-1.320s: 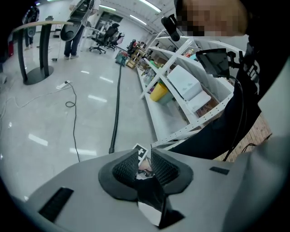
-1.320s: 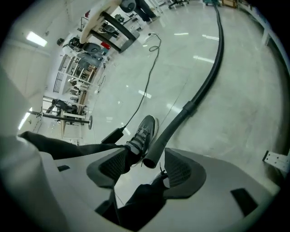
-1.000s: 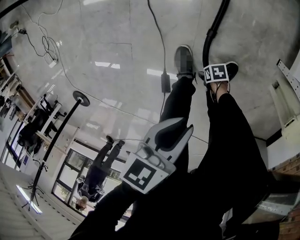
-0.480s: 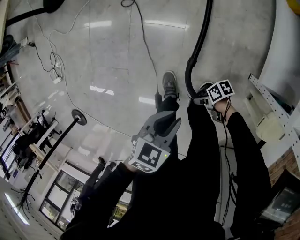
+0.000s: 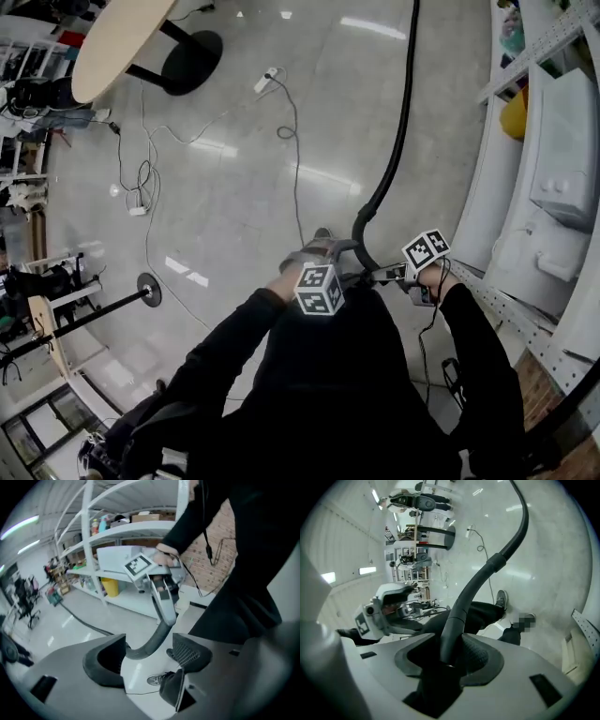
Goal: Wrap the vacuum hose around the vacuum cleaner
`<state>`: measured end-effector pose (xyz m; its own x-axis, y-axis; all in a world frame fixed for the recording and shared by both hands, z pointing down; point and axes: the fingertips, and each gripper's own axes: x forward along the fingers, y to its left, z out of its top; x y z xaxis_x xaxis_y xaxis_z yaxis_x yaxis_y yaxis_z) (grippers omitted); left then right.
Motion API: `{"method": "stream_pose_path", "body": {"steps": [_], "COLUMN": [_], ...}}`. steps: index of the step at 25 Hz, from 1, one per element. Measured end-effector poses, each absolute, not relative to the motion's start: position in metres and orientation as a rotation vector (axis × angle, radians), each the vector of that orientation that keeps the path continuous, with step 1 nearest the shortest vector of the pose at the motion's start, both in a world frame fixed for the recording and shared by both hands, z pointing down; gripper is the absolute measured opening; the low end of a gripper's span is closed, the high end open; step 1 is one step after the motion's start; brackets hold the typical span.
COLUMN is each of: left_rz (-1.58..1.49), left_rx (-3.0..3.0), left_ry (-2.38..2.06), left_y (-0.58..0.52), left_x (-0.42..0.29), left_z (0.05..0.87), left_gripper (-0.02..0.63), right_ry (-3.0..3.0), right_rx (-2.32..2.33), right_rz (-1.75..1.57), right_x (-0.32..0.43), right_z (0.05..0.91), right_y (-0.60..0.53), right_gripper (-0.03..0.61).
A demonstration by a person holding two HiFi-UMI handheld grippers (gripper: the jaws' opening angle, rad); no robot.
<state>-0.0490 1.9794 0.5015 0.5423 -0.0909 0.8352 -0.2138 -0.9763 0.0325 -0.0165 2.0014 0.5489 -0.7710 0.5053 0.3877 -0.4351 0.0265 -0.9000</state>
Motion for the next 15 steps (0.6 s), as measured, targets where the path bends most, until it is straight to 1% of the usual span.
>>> {"method": "stream_pose_path", "body": {"steps": [2, 3, 5, 6, 9, 10, 11, 12, 14, 15], "left_rz": [1.569, 1.659, 1.791, 1.806, 1.734, 1.7, 1.666, 1.64, 1.619, 1.608], "left_rx": [2.775, 2.842, 2.998, 3.077, 3.245, 3.3, 3.362, 3.418, 3.439, 3.392], "left_ry": [-0.143, -0.092, -0.067, -0.071, 0.015, 0.061, 0.105, 0.144, 0.174, 0.145], "left_y": [1.966, 1.957, 1.932, 1.919, 1.881, 1.871, 1.863, 1.855, 1.833, 1.818], "left_x": [-0.042, -0.041, -0.036, -0.031, -0.015, -0.014, -0.014, -0.017, -0.026, -0.033], "left_z": [0.481, 0.481, 0.49, 0.494, 0.485, 0.475, 0.462, 0.45, 0.434, 0.43], "left_gripper": [0.345, 0.353, 0.354, 0.353, 0.345, 0.315, 0.225, 0.167, 0.102, 0.098], "right_ry": [-1.705, -1.734, -1.768, -1.768, -1.749, -1.745, -1.74, -1.735, -1.748, -1.783], "right_rx": [-0.132, -0.162, -0.219, -0.245, -0.301, -0.319, -0.334, -0.339, -0.297, -0.243], "right_rz": [1.826, 1.827, 1.785, 1.744, 1.654, 1.638, 1.623, 1.609, 1.61, 1.622], "right_x": [-0.022, -0.025, -0.028, -0.027, -0.03, -0.037, -0.045, -0.053, -0.062, -0.063], "right_z": [0.479, 0.455, 0.434, 0.431, 0.406, 0.392, 0.379, 0.368, 0.352, 0.346], "right_y": [1.98, 1.969, 1.952, 1.946, 1.926, 1.921, 1.917, 1.913, 1.889, 1.868], "right_gripper": [0.179, 0.179, 0.178, 0.178, 0.179, 0.179, 0.18, 0.179, 0.179, 0.179]}}
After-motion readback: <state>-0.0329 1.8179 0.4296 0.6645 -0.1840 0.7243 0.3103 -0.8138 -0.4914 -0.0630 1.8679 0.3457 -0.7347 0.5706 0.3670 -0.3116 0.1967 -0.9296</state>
